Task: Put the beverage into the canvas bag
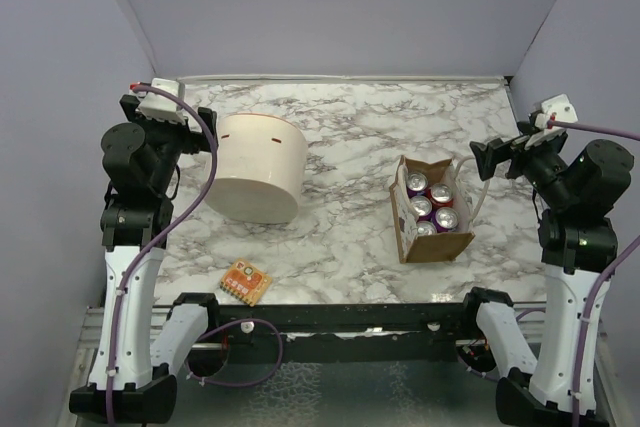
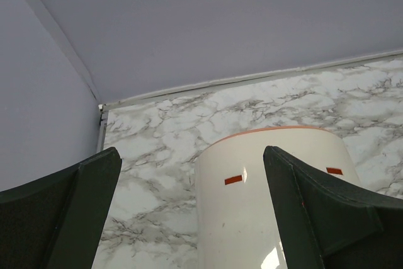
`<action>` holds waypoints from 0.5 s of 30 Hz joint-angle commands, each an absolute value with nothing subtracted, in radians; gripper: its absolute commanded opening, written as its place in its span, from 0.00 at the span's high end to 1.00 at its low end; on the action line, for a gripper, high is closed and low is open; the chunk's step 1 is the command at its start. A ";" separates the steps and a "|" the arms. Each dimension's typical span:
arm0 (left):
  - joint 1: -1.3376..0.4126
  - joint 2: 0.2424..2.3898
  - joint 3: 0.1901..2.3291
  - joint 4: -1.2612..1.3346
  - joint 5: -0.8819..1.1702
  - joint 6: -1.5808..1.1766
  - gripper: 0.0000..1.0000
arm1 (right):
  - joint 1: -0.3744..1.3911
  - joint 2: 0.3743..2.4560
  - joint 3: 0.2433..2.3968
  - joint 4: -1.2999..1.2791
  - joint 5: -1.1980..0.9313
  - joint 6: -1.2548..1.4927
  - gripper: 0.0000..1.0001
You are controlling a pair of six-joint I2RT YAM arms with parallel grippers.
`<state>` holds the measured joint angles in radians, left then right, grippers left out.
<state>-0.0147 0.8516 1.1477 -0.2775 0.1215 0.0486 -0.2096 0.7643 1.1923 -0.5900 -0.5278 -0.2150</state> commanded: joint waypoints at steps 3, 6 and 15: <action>-0.008 0.804 1.120 -0.263 0.156 0.058 0.01 | -0.212 0.709 1.172 -0.586 -0.459 -0.227 0.00; -0.008 0.790 1.101 -0.258 0.156 0.058 0.01 | -0.212 0.696 1.167 -0.586 -0.451 -0.231 0.00; -0.008 0.777 1.059 -0.259 0.159 0.058 0.01 | -0.215 0.695 1.144 -0.570 -0.459 -0.229 0.00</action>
